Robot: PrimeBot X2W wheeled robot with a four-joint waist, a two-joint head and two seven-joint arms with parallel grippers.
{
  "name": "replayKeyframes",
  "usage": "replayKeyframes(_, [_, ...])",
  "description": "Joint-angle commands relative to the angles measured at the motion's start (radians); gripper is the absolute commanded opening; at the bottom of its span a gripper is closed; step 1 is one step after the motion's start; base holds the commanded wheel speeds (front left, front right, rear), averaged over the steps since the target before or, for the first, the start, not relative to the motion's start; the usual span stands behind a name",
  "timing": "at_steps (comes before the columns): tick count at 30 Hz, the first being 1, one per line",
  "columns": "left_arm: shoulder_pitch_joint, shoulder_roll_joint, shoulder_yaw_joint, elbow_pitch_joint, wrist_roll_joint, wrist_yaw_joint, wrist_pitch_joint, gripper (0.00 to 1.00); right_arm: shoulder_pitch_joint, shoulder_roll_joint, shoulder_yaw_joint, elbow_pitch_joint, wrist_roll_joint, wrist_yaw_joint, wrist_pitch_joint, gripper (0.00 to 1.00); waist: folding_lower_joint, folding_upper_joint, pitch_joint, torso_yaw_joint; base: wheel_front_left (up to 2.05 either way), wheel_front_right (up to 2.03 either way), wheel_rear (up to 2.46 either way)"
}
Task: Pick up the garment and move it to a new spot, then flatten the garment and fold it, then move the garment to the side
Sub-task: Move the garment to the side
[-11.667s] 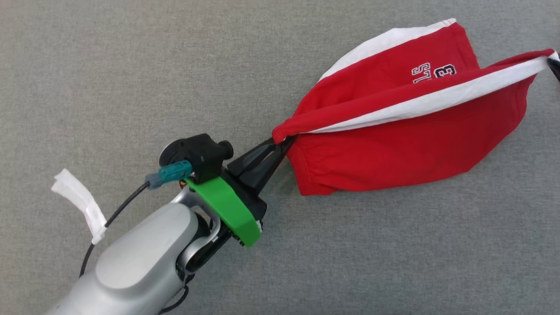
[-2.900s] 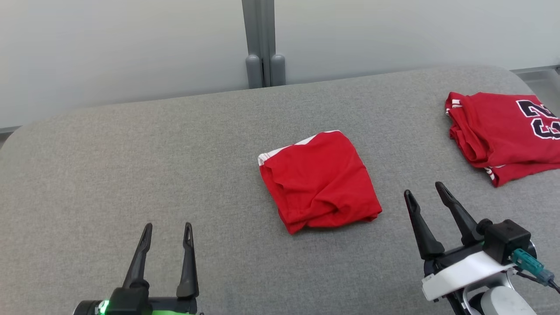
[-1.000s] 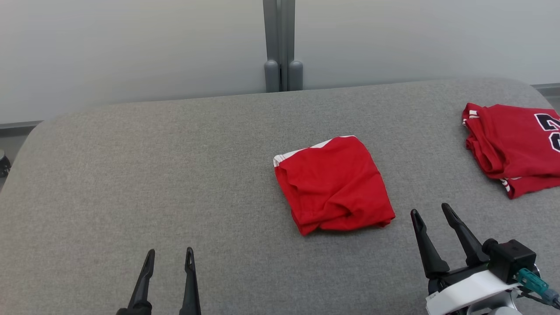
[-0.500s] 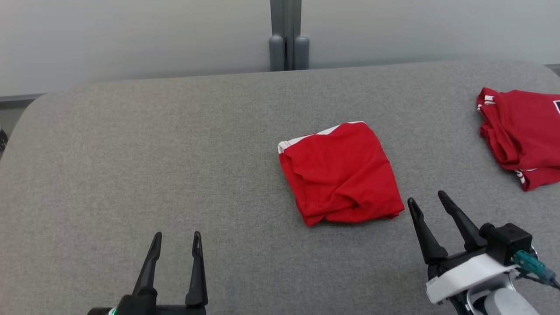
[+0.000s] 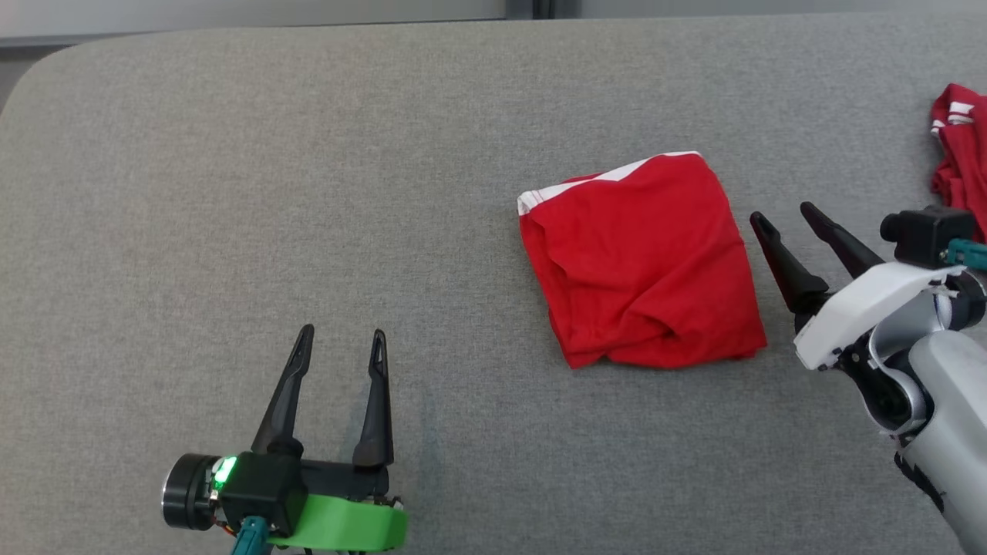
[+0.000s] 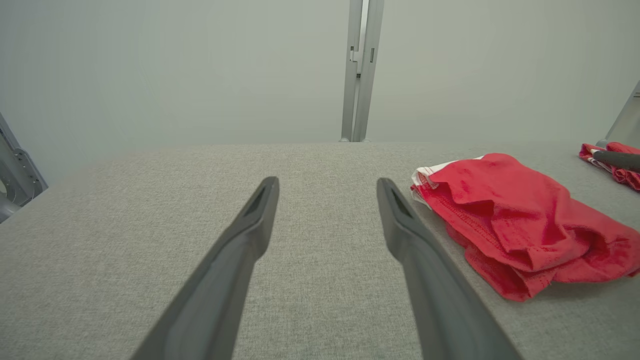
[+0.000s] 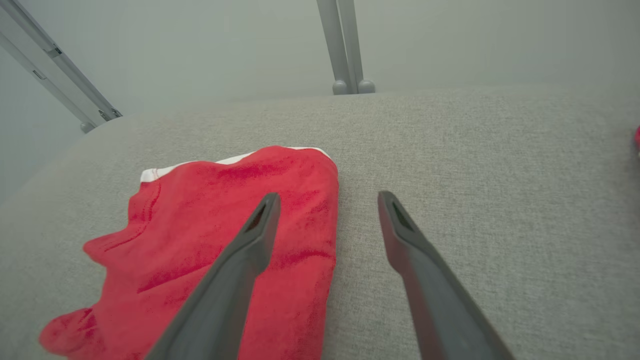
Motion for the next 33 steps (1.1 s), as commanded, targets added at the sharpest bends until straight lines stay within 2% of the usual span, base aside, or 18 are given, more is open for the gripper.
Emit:
replayKeyframes(1, [-0.021, 0.001, -0.009, 0.002, -0.009, -0.002, 0.000, 1.00, -0.028, -0.022, 0.022, 0.018, 0.033, 0.000, 0.041, 1.00, -0.0001, 0.0000, 0.056, 0.048, 0.00, 0.00, 0.00])
replayKeyframes(7, [-0.039, 0.001, -0.029, 0.010, -0.018, 0.006, 0.000, 1.00, -0.084, -0.062, 0.107, 0.089, 0.156, 0.000, 0.199, 1.00, -0.0001, 0.0000, 0.073, 0.071, 0.00, 0.00, 0.00])
replayKeyframes(8, [-0.042, 0.001, -0.029, 0.010, -0.018, 0.007, 0.000, 1.00, -0.089, -0.065, 0.118, 0.090, 0.170, 0.000, 0.211, 0.95, -0.0001, 0.0000, 0.075, 0.072, 0.00, 0.00, 0.00])
replayKeyframes(9, [-0.043, 0.001, -0.029, 0.012, -0.018, 0.008, 0.000, 1.00, -0.092, -0.067, 0.137, 0.083, 0.188, 0.000, 0.223, 0.31, -0.0001, 0.0000, 0.075, 0.072, 0.00, 0.00, 0.00])
replayKeyframes(10, [-0.044, 0.001, -0.027, 0.012, -0.019, 0.010, 0.000, 1.00, -0.088, -0.067, 0.154, 0.075, 0.205, 0.000, 0.231, 0.00, -0.0001, 0.0000, 0.076, 0.071, 0.00, 0.00, 0.00])
replayKeyframes(13, [-0.043, 0.001, -0.017, 0.006, -0.015, 0.010, 0.000, 1.00, -0.084, -0.099, 0.189, 0.053, 0.223, 0.000, 0.219, 0.00, -0.0001, 0.0000, 0.075, 0.053, 0.00, 0.00, 0.00])
replayKeyframes(20, [-0.049, 0.001, 0.007, -0.006, 0.015, -0.010, 0.000, 1.00, -0.119, -0.211, 0.224, 0.048, 0.141, -0.001, 0.121, 0.00, -0.0001, 0.0000, 0.090, -0.045, 0.00, 0.00, 0.00])
replayKeyframes(26, [-0.079, 0.002, 0.027, -0.013, 0.048, -0.034, 0.000, 1.00, -0.180, -0.312, 0.195, 0.049, 0.080, -0.001, 0.062, 0.00, -0.0001, 0.0000, 0.147, -0.127, 0.00, 0.00, 0.00])
replayKeyframes(33, [-0.104, 0.004, 0.037, -0.010, 0.078, -0.063, 0.000, 1.00, -0.245, -0.415, 0.140, 0.083, 0.005, -0.001, 0.056, 0.00, -0.0001, 0.0000, 0.203, -0.168, 0.00, 0.00, 0.00])
